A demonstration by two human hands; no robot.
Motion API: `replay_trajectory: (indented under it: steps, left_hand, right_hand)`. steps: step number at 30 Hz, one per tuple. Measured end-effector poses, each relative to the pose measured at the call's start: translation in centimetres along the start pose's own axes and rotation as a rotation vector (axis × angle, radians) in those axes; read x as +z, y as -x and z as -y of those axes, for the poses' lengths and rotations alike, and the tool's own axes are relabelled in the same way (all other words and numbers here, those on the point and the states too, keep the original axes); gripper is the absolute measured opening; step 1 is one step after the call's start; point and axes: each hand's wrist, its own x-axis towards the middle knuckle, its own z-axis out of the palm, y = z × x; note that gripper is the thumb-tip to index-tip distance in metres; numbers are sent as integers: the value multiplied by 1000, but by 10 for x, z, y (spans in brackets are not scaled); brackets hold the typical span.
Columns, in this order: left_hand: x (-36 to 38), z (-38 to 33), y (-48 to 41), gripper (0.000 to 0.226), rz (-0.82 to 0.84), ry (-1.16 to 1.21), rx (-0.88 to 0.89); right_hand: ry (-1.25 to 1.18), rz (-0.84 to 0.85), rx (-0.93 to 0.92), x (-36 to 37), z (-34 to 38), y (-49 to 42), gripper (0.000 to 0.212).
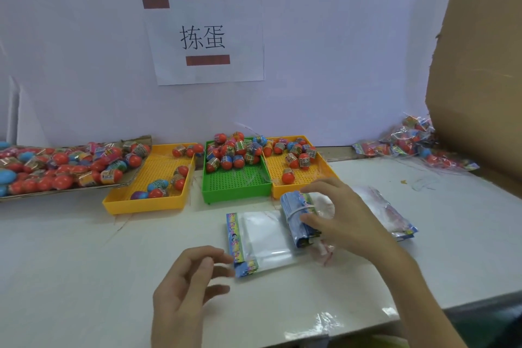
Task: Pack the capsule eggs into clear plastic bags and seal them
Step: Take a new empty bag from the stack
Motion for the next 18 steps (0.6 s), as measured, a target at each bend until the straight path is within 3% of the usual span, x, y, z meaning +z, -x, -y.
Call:
replay_trajectory:
  steps: [3,6,11,18]
  left_hand:
    - [5,0,0,34,10,-137,-43]
    - [10,-4,1,31,4,-177,-86]
    - [8,-9,3,30,-18,-171,-143]
    - [4,-11,2,29,-43,-120,-212]
  right_hand:
    - [77,-11,-106,13,14,5,34]
    - [-20,75,-216,36,41,12,30]
    - [158,250,-42,87,62,17,48]
    - [191,177,-48,90,63,16,16]
